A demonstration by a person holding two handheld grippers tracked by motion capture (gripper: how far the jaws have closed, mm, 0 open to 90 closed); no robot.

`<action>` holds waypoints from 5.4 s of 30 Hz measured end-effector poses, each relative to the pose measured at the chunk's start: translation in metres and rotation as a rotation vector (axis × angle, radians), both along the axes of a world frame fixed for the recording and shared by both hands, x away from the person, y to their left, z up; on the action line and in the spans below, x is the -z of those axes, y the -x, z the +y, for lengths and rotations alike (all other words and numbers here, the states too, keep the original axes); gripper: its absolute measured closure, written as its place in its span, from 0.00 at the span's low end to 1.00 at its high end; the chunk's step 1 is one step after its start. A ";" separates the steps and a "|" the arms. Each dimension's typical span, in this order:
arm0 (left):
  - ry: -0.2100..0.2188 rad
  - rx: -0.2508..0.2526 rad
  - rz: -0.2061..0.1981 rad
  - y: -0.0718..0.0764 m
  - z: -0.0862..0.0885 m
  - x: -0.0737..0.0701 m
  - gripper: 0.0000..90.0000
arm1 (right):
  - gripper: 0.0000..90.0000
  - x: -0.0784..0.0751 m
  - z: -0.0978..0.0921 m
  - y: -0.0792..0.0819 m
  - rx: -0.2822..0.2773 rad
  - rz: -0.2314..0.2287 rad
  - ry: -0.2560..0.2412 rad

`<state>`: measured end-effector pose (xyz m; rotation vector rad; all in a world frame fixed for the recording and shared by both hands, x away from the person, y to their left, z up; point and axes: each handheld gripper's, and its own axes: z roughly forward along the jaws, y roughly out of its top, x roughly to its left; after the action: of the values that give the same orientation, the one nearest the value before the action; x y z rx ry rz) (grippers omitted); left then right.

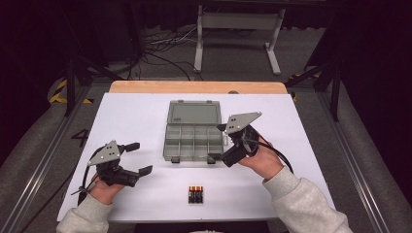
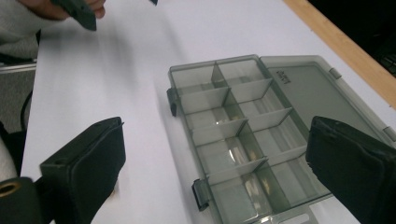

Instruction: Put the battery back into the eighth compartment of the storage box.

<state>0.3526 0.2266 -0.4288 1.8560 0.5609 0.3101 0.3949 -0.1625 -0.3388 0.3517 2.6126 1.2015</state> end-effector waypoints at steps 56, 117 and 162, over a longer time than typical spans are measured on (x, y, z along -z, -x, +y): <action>0.017 -0.004 0.003 0.000 0.003 -0.001 0.06 | 0.02 0.070 0.048 0.042 -0.175 0.157 0.340; 0.024 0.000 0.007 0.000 0.005 -0.001 0.08 | 0.46 0.096 0.063 0.061 -0.254 0.167 0.401; 0.031 -0.006 0.007 0.000 0.007 -0.002 0.08 | 0.46 0.008 0.035 0.024 -0.218 0.070 0.319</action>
<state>0.3530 0.2334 -0.4271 1.8261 0.5737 0.2973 0.3713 -0.1272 -0.3466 0.0489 2.9014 0.8185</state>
